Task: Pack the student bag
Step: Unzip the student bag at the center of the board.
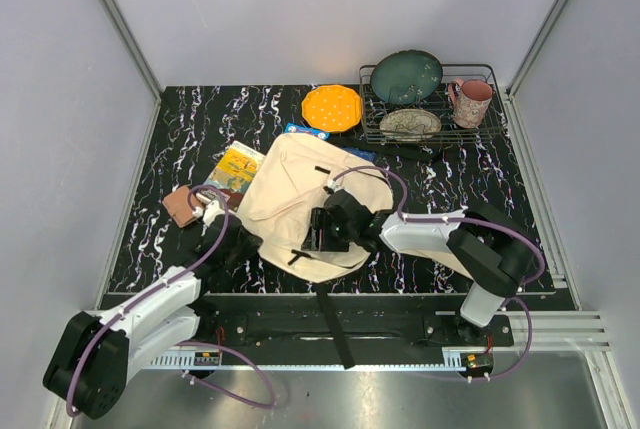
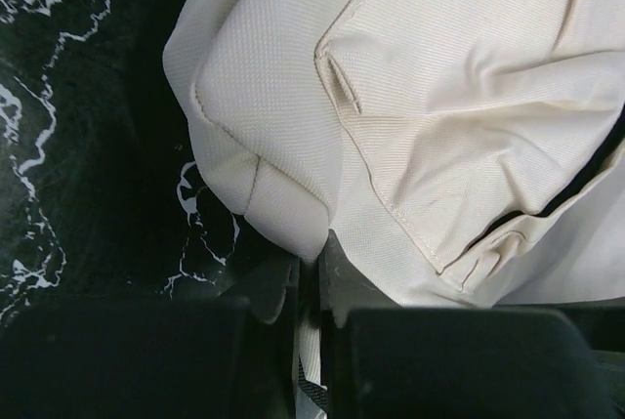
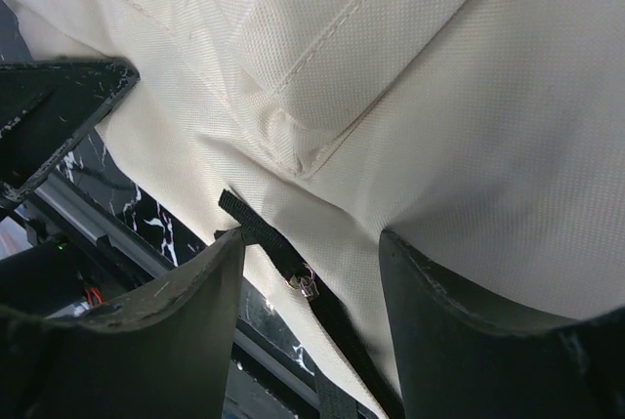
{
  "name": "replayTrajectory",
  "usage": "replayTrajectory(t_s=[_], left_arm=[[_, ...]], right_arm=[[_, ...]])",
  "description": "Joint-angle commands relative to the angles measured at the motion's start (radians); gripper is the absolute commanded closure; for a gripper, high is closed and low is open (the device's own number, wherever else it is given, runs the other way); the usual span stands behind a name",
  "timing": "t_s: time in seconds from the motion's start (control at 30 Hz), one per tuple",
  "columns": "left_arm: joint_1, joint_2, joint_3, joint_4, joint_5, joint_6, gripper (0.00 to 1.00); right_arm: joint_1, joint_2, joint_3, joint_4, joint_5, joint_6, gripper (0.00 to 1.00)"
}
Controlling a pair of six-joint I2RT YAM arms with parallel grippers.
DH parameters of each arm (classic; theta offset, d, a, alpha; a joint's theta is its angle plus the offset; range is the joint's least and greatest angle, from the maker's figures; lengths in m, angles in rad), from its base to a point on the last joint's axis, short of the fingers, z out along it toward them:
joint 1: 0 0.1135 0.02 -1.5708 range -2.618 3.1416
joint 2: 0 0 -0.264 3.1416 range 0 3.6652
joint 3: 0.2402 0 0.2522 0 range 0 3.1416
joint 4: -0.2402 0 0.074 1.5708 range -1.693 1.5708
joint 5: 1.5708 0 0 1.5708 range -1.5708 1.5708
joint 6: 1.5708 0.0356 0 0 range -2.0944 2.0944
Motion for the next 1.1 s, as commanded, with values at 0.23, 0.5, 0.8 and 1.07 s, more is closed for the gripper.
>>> replayTrajectory(t_s=[0.23,0.5,0.8,1.07], left_arm=[[-0.020,-0.079,-0.010,-0.060,0.088,-0.013,1.00],[-0.020,-0.090,-0.007,-0.064,0.087,-0.021,1.00],[-0.020,-0.091,-0.005,-0.070,0.091,-0.016,1.00],[-0.020,-0.091,-0.002,-0.068,0.094,-0.012,1.00]], right_arm=[[0.068,-0.195,0.054,-0.206,0.163,-0.307,0.41],[0.128,-0.138,0.102,-0.165,0.144,-0.376,0.44],[0.168,-0.005,0.184,-0.148,0.190,-0.385,0.48],[0.171,0.031,0.197,-0.148,0.225,-0.400,0.52]])
